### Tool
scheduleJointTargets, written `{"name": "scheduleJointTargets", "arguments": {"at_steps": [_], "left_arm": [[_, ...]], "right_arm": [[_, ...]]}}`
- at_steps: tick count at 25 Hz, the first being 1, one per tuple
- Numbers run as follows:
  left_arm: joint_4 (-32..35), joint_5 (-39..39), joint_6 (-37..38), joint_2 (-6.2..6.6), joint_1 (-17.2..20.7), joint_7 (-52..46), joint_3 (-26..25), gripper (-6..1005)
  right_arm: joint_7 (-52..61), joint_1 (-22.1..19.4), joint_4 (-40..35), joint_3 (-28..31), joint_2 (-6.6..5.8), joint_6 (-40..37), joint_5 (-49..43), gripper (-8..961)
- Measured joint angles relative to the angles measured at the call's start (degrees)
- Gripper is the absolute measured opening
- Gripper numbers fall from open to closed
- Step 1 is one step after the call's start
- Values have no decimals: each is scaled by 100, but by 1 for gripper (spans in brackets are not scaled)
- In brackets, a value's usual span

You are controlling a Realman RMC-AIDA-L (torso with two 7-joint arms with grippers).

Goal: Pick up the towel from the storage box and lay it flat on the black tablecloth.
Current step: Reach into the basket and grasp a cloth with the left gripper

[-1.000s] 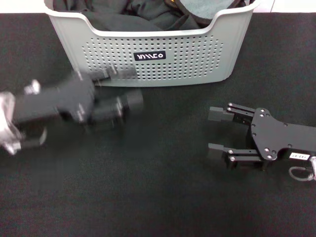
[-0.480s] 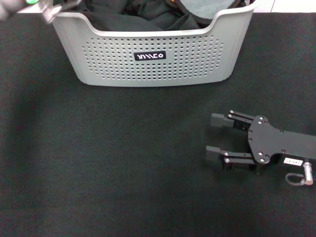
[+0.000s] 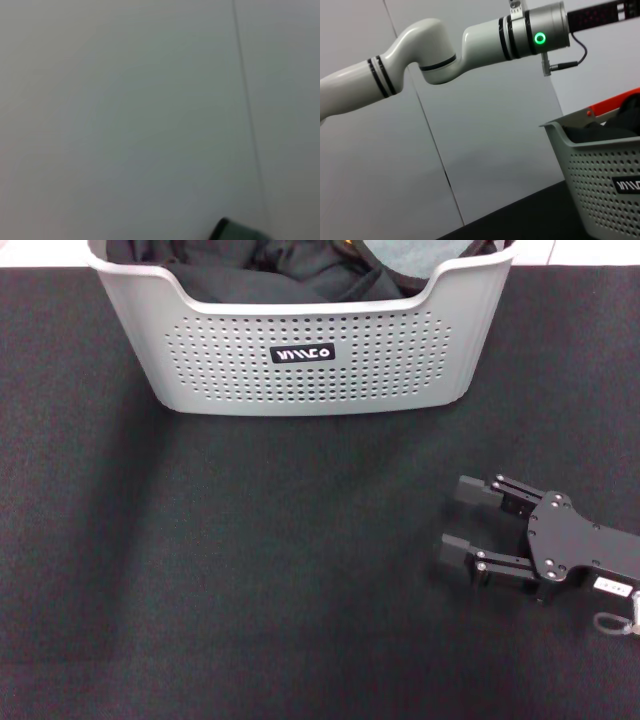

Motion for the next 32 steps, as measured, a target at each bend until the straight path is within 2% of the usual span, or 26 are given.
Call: {"name": "scheduleJointTargets", "arguments": {"at_steps": [5, 11, 21, 32], "left_arm": [[-228, 592, -636, -2, -140, -287, 184, 639], [-913, 630, -761, 31, -486, -162, -44, 620], [-1659, 675, -1303, 25, -829, -112, -11, 543], [-1823, 713, -1290, -2, -908, -112, 6, 440]], "right_arm": [[-3, 56, -1, -3, 0, 48, 48, 835], [-31, 119, -2, -4, 0, 89, 48, 834], [-55, 139, 19, -4, 0, 190, 52, 836], [-253, 94, 223, -3, 0, 245, 68, 835]]}}
